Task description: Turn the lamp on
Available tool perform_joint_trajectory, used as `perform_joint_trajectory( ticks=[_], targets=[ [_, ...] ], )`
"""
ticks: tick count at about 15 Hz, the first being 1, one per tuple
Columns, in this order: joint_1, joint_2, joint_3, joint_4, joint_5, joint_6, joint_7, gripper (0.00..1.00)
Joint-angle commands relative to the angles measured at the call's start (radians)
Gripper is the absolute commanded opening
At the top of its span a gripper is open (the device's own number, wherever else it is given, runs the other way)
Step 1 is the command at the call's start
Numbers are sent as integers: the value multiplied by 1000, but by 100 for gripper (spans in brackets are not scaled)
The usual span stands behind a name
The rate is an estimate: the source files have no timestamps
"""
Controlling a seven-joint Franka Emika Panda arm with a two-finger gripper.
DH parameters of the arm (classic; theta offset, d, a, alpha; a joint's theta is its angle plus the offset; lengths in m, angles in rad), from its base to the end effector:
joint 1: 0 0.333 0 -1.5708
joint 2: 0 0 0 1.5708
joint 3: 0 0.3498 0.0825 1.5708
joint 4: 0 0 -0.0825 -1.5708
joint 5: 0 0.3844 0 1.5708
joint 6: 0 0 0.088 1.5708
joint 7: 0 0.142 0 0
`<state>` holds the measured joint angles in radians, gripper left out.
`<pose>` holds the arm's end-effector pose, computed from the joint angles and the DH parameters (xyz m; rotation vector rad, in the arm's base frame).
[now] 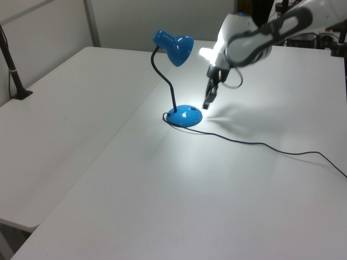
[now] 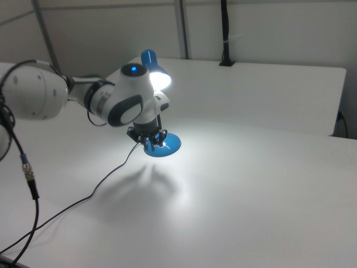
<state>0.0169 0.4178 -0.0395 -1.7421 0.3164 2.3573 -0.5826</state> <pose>0.6981 -0.0012 0.3538 -2.9092 -0.5329 -0.3817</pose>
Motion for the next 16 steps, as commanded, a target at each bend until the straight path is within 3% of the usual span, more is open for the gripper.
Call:
perform_joint_trajectory(
  ticks=[1, 2, 3, 6, 8, 10, 13, 16],
  targets=[
    [-38, -175, -19, -48, -63, -319, -5, 63],
    [-50, -212, -22, -48, -95, -398, -2, 92],
    [-57, -255, -26, -48, -129, -471, 4, 100],
    [-54, -364, -65, -13, -232, -623, 93, 100],
    [-54, -389, -68, 39, -240, -723, 208, 100],
    [-40, -402, -48, 61, -266, -733, 334, 100],
    [-37, -406, 47, 62, -326, -724, 542, 100],
    [-38, -406, 76, 61, -327, -672, 653, 100]
  ],
)
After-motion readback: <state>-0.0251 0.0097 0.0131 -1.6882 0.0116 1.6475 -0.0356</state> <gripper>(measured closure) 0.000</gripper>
